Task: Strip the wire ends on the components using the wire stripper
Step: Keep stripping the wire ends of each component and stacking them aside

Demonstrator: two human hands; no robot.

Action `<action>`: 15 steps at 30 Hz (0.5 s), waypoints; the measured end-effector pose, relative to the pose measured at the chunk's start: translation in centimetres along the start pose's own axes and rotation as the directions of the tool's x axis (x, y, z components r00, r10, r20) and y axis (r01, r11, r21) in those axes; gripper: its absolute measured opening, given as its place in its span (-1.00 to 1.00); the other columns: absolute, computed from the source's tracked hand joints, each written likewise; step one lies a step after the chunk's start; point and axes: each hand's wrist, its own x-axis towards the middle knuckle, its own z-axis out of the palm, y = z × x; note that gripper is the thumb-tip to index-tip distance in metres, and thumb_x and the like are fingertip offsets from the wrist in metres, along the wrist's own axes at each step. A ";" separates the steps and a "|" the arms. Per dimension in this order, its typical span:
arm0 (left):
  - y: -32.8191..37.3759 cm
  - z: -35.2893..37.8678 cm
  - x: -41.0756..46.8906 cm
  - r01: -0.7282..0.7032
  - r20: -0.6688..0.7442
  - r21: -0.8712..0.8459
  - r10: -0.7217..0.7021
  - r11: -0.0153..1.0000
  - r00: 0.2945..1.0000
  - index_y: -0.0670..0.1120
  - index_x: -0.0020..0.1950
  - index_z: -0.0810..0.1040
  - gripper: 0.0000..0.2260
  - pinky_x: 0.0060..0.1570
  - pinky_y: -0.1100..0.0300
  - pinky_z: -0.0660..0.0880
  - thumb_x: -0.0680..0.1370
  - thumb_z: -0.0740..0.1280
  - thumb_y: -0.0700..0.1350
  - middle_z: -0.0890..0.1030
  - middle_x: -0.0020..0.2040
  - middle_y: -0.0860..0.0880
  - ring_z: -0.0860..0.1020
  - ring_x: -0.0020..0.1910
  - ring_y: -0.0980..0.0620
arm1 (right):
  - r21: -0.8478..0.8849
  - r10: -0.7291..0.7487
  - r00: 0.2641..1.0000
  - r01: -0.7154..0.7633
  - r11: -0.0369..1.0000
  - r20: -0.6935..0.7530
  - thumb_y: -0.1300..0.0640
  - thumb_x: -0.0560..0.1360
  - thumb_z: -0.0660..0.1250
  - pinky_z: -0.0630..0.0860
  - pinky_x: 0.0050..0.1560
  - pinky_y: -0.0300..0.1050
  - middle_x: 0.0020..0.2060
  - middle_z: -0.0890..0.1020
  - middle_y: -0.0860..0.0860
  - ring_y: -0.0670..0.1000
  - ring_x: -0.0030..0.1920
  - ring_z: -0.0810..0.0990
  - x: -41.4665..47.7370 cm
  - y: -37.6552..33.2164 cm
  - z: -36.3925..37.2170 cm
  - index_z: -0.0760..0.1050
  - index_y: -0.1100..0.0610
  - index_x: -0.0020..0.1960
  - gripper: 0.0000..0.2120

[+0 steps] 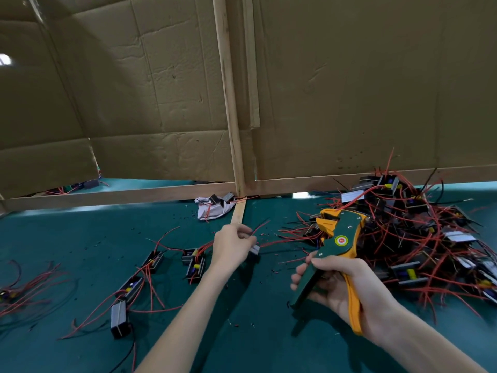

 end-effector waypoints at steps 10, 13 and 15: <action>2.7 -3.8 0.7 -0.243 -0.077 -0.422 0.232 0.873 0.970 -0.03 -0.14 0.58 -0.87 -0.12 0.36 0.49 0.46 0.45 -0.24 0.67 -0.22 0.04 0.61 -0.20 0.16 | -0.092 -0.158 0.983 0.167 0.982 0.095 0.29 0.31 0.34 0.64 -0.23 0.07 -0.23 0.61 0.29 0.27 -0.21 0.66 -0.8 -1.1 0.4 0.54 0.31 -0.11 -0.83; 3.8 -5.1 0.4 -0.269 -0.097 -0.479 0.255 0.835 0.962 -0.05 -0.12 0.56 -0.89 -0.14 0.36 0.50 0.48 0.44 -0.24 0.66 -0.22 0.01 0.60 -0.21 0.14 | -0.151 -0.199 0.973 0.215 0.965 0.115 0.30 0.32 0.34 0.64 -0.22 0.08 -0.22 0.61 0.31 0.30 -0.20 0.66 -1.0 -1.2 0.5 0.56 0.29 -0.11 -0.85; 4.4 -5.7 0.0 -0.266 -0.081 -0.481 0.259 0.836 0.962 -0.06 -0.12 0.54 -0.92 -0.16 0.36 0.50 0.50 0.42 -0.20 0.66 -0.24 0.02 0.61 -0.22 0.13 | -0.182 -0.210 0.969 0.231 0.956 0.131 0.32 0.31 0.37 0.65 -0.20 0.12 -0.23 0.61 0.32 0.31 -0.21 0.65 -1.1 -1.2 0.6 0.57 0.30 -0.12 -0.85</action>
